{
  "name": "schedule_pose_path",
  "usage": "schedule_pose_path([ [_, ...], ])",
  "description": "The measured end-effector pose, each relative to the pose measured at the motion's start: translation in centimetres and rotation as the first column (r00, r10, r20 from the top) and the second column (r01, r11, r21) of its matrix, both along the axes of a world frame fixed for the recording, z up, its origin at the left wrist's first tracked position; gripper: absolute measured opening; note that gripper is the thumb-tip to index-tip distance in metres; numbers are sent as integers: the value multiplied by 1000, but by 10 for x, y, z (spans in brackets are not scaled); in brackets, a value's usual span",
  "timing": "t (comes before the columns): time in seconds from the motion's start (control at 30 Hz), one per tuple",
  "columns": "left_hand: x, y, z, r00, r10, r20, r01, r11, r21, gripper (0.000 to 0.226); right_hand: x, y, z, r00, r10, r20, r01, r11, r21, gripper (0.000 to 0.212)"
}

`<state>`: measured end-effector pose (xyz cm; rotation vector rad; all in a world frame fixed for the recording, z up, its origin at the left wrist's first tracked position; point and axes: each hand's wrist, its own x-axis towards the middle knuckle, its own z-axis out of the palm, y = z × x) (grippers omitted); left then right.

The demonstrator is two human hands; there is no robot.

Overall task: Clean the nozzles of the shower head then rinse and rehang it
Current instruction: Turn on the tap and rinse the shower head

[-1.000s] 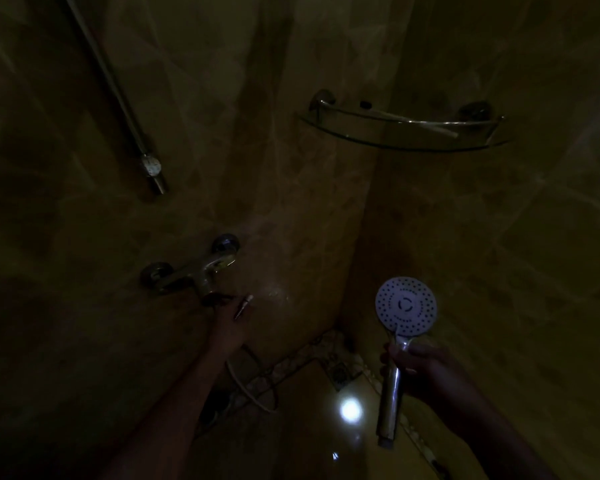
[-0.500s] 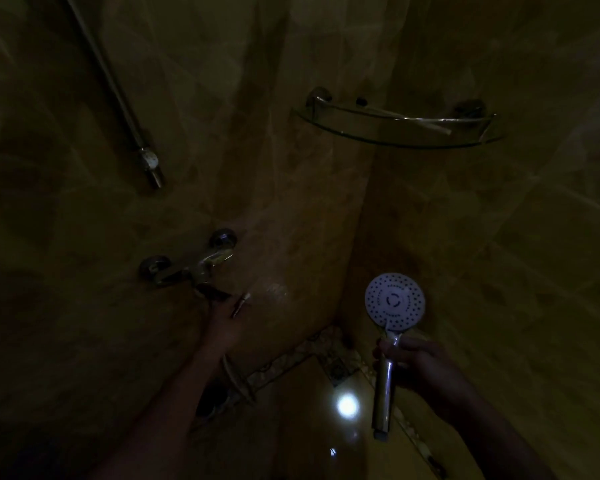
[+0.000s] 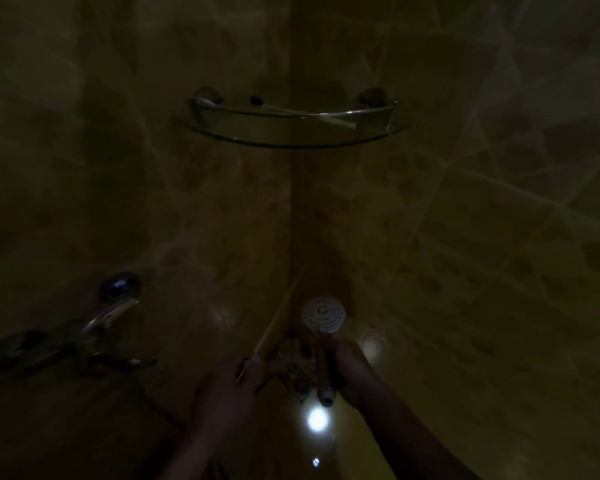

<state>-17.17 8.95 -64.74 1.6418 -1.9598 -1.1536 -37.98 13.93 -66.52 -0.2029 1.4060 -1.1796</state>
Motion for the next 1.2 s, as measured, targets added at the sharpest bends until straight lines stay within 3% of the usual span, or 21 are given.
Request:
schedule_pose_path([
  [0.1,-27,-3,-10,990,-68,127,76,995,-60,18,-10,-18,-31,993,-102,-59,107,991,85,34],
  [0.2,-45,-8,-16,991,-48,125,56,996,-63,27,-17,-30,-59,988,-142,-68,150,979,138,33],
  [0.53,-86,-42,-17,963,-59,262,73,996,-45,44,-49,-72,-70,989,-90,-116,108,981,159,22],
  [0.73,-103,-51,-2,959,-113,261,120,993,-10,52,-52,-90,-88,969,-71,-237,118,975,189,36],
  [0.9,-120,-44,19,955,-147,258,154,988,-8,36,-51,-94,-72,943,68,-327,-3,981,195,29],
  [1.2,-131,-43,28,946,-123,300,121,992,25,40,-59,-92,-76,976,-21,-217,64,979,193,28],
])
